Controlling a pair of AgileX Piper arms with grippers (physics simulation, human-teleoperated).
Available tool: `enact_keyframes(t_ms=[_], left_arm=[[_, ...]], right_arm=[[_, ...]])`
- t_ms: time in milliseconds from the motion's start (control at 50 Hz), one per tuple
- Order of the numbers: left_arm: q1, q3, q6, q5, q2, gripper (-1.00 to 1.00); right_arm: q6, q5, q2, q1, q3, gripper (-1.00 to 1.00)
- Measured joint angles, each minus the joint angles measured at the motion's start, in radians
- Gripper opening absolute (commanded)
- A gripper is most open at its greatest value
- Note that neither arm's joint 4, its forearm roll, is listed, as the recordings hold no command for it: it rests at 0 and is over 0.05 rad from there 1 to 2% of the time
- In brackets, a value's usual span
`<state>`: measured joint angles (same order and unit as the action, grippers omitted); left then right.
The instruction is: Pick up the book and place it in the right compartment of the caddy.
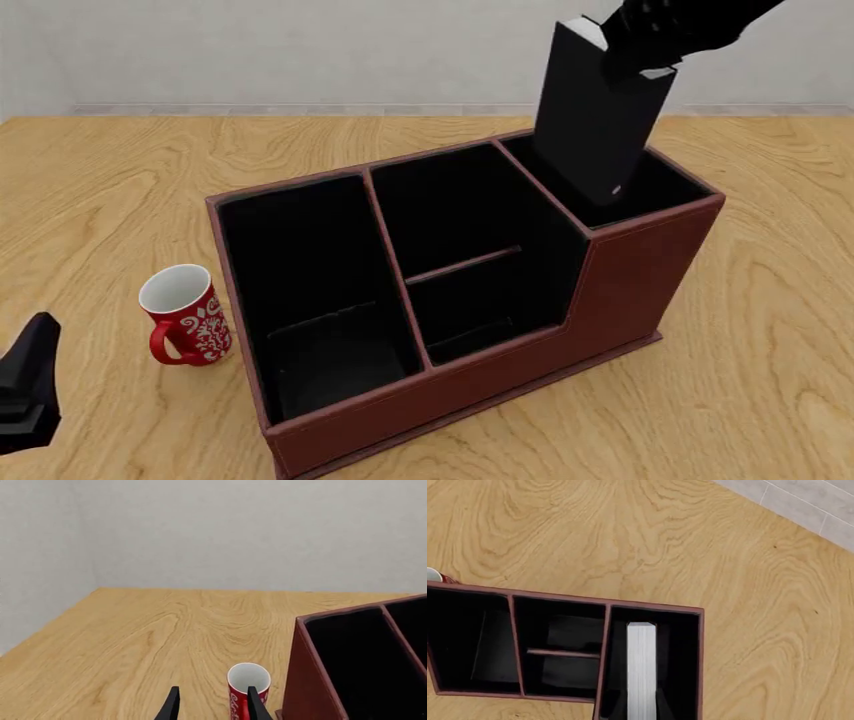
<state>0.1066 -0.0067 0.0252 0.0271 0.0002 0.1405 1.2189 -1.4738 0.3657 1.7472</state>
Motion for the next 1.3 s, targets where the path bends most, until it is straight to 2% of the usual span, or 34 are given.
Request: enact_keyframes(t_ms=[480,1300], left_arm=[[0.004,0.000,0.004,0.003,0.000,1.00],[0.007,0.006,0.014,0.010,0.000,1.00]], right_arm=[[-0.023,-0.089,-0.005,-0.003,-0.124,-1.00],[-0.024,-0.245,-0.016,-0.042,-0.312,-1.00]])
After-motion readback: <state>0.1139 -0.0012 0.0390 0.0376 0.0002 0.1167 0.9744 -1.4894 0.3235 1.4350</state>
